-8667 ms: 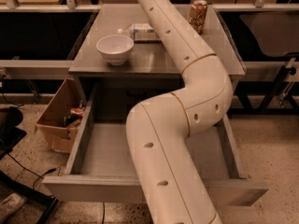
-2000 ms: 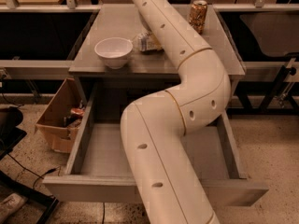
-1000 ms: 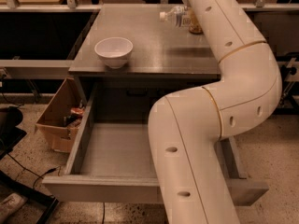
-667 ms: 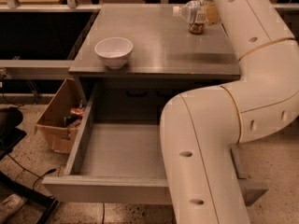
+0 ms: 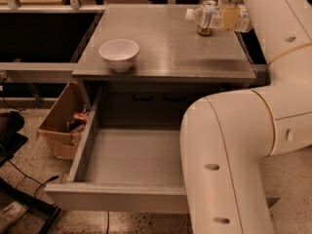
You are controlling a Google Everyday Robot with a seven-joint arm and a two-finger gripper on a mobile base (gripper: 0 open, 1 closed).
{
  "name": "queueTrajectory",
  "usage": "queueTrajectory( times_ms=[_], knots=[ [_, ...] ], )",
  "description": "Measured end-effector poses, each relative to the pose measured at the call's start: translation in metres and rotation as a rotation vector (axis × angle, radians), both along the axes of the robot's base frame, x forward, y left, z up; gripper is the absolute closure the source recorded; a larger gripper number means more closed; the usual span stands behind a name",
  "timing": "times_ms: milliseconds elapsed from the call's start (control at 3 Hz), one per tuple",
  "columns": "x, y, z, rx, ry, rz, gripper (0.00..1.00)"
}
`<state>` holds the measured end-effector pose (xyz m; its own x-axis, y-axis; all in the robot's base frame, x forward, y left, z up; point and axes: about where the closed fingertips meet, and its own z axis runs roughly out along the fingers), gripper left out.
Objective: Place blue plastic bottle into top drawer
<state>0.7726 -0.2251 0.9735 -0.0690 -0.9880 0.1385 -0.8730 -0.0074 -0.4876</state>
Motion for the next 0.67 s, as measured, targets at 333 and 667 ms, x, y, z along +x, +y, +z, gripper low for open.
queueTrajectory(
  times_ms=[333, 667],
  knots=[
    [-0.016, 0.005, -0.010, 0.009, 0.073, -0.059, 1.00],
    [-0.033, 0.012, -0.007, 0.001, 0.117, -0.147, 1.00]
  ],
)
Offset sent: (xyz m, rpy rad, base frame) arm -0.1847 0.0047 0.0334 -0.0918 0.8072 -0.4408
